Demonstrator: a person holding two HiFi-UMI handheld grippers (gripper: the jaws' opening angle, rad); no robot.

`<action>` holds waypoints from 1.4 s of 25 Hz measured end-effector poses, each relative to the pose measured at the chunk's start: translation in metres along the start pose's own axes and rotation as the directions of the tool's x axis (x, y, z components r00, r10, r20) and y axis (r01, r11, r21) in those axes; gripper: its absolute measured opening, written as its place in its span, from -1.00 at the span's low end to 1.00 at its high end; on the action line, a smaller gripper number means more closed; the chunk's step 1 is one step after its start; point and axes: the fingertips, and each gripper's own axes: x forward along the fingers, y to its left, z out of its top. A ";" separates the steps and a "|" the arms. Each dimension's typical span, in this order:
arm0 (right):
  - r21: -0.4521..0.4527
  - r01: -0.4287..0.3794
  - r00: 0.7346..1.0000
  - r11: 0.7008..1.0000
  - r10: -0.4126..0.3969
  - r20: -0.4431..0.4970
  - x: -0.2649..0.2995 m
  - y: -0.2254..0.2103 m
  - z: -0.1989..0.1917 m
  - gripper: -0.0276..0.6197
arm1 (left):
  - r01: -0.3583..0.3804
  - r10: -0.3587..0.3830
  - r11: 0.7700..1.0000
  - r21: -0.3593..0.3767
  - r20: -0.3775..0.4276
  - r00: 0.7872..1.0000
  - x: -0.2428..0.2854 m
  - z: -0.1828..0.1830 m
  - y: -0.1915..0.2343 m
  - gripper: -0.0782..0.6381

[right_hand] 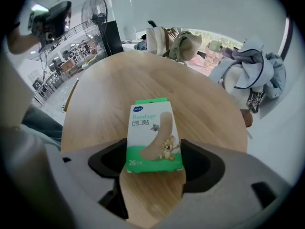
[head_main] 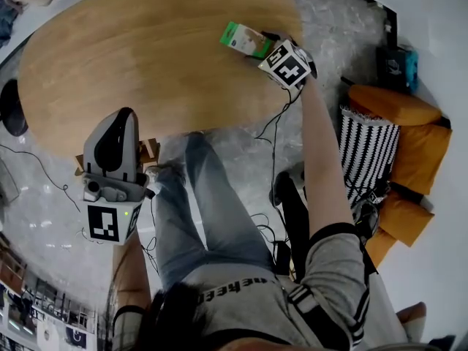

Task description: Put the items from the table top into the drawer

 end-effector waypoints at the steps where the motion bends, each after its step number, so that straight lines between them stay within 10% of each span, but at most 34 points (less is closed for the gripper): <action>1: 0.003 0.000 1.000 1.000 0.000 -0.005 0.000 0.002 0.000 0.17 | 0.003 -0.003 1.000 -0.004 -0.002 1.000 -0.002 -0.001 -0.001 -0.75; 9: 0.188 0.033 0.977 0.982 -0.072 0.200 -0.024 0.026 0.025 0.15 | 0.019 -0.019 1.000 0.014 -0.037 0.999 -0.027 -0.009 0.002 -0.75; 17: 0.370 0.013 0.887 0.929 -0.182 0.425 -0.071 0.074 0.071 0.15 | 0.001 -0.001 1.000 0.007 -0.010 1.000 -0.067 -0.003 0.013 -0.75; 35: 0.366 -0.088 0.771 0.926 -0.170 0.614 -0.103 0.235 0.177 0.15 | -0.158 0.159 0.987 -0.017 0.104 0.982 -0.215 0.020 0.054 -0.75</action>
